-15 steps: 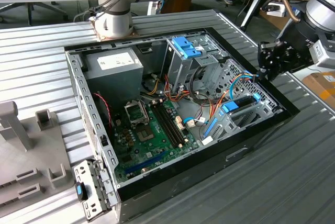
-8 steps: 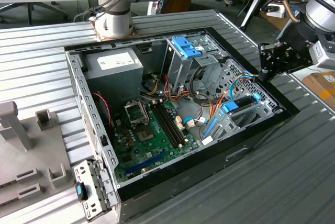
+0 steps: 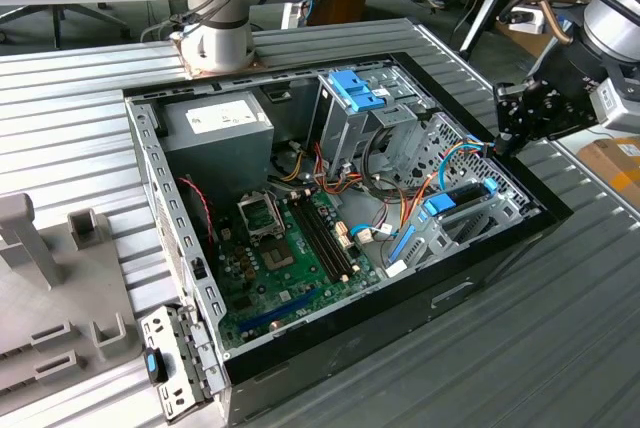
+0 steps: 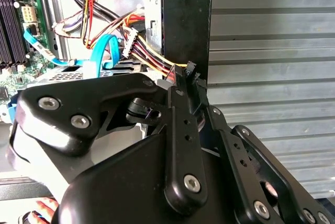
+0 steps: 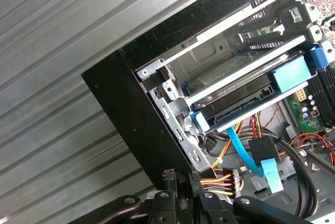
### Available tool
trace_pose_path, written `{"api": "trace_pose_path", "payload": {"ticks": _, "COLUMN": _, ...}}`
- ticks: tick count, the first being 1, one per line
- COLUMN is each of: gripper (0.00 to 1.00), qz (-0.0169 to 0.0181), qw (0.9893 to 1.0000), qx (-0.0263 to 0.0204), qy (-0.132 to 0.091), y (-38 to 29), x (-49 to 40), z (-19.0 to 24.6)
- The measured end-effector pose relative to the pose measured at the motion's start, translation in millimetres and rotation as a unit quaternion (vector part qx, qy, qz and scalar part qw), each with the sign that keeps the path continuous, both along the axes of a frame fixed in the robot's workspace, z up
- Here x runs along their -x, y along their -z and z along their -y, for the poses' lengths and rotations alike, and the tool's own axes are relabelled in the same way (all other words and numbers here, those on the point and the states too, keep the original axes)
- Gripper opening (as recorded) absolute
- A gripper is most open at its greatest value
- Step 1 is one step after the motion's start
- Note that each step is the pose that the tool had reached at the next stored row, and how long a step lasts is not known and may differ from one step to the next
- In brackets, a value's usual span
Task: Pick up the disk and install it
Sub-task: 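Insert the first disk wire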
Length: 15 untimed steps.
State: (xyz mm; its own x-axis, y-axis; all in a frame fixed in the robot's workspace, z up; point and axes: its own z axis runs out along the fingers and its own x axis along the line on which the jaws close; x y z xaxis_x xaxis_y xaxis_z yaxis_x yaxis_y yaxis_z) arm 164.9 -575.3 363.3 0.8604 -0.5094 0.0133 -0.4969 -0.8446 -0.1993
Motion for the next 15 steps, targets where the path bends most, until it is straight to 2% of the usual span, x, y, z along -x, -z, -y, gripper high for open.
{"api": "trace_pose_path", "payload": {"ticks": 7, "gripper": 0.23, "qz": 0.0, "qw": 1.0, "qx": -0.0002, "qy": 0.0, "y": 0.1, "x": 0.1, "z": 0.0}}
{"api": "trace_pose_path", "payload": {"ticks": 10, "gripper": 0.23, "qz": 0.0, "qw": 1.0, "qx": -0.0075, "qy": 0.0, "y": 0.1, "x": 0.1, "z": 1.8}}
{"api": "trace_pose_path", "payload": {"ticks": 12, "gripper": 0.23, "qz": 0.0, "qw": 1.0, "qx": -0.0094, "qy": 0.0, "y": 0.1, "x": 0.1, "z": 3.2}}
{"api": "trace_pose_path", "payload": {"ticks": 15, "gripper": 0.23, "qz": 0.0, "qw": 0.9999, "qx": -0.01, "qy": 0.0, "y": 0.1, "x": 0.1, "z": 5.1}}
